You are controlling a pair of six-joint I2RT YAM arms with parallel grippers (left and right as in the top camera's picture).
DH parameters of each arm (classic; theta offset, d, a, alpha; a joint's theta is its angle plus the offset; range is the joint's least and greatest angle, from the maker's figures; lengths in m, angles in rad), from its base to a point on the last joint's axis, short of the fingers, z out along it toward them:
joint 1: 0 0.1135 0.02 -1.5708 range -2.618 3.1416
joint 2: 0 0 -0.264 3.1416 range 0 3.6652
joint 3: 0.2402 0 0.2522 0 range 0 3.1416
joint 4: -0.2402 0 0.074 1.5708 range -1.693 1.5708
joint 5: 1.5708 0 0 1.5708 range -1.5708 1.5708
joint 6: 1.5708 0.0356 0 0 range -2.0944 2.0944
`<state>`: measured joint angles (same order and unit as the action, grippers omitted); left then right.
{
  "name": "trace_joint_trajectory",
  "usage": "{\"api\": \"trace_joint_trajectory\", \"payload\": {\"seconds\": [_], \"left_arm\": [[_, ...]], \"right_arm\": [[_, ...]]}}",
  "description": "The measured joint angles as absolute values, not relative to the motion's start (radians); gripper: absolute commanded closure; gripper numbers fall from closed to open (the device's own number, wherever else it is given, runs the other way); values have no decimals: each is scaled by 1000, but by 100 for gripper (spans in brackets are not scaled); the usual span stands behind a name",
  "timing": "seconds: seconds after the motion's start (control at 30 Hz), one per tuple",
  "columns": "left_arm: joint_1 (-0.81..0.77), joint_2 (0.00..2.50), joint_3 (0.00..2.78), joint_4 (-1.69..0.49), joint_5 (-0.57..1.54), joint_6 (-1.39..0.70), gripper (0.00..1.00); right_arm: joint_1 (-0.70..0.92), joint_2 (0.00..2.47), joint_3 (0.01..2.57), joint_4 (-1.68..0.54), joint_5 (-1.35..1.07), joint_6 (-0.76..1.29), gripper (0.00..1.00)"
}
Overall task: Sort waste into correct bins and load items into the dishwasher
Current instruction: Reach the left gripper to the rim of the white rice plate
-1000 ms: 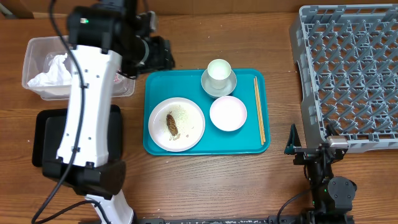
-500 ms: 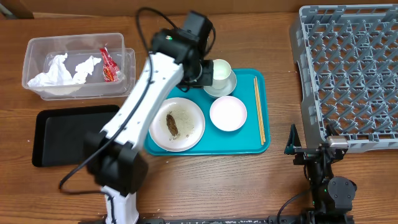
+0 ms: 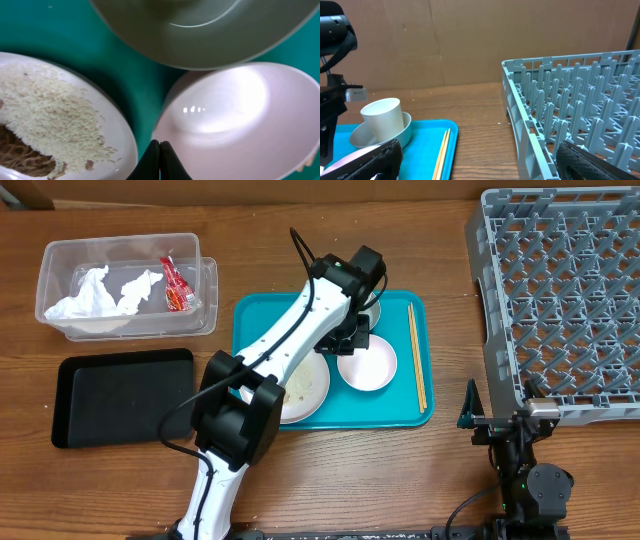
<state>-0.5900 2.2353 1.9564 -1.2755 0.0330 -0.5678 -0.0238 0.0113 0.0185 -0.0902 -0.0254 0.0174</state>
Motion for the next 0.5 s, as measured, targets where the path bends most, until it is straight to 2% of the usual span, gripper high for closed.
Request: {"api": "trace_joint_trajectory", "payload": {"seconds": [0.27, 0.5], "left_arm": [[-573, 2235, 1956, -1309, -96, -606, 96], [-570, 2235, 1951, -1294, -97, -608, 96]], "right_arm": [[-24, 11, 19, -91, -25, 17, 0], [-24, 11, 19, -90, -26, 17, 0]]}}
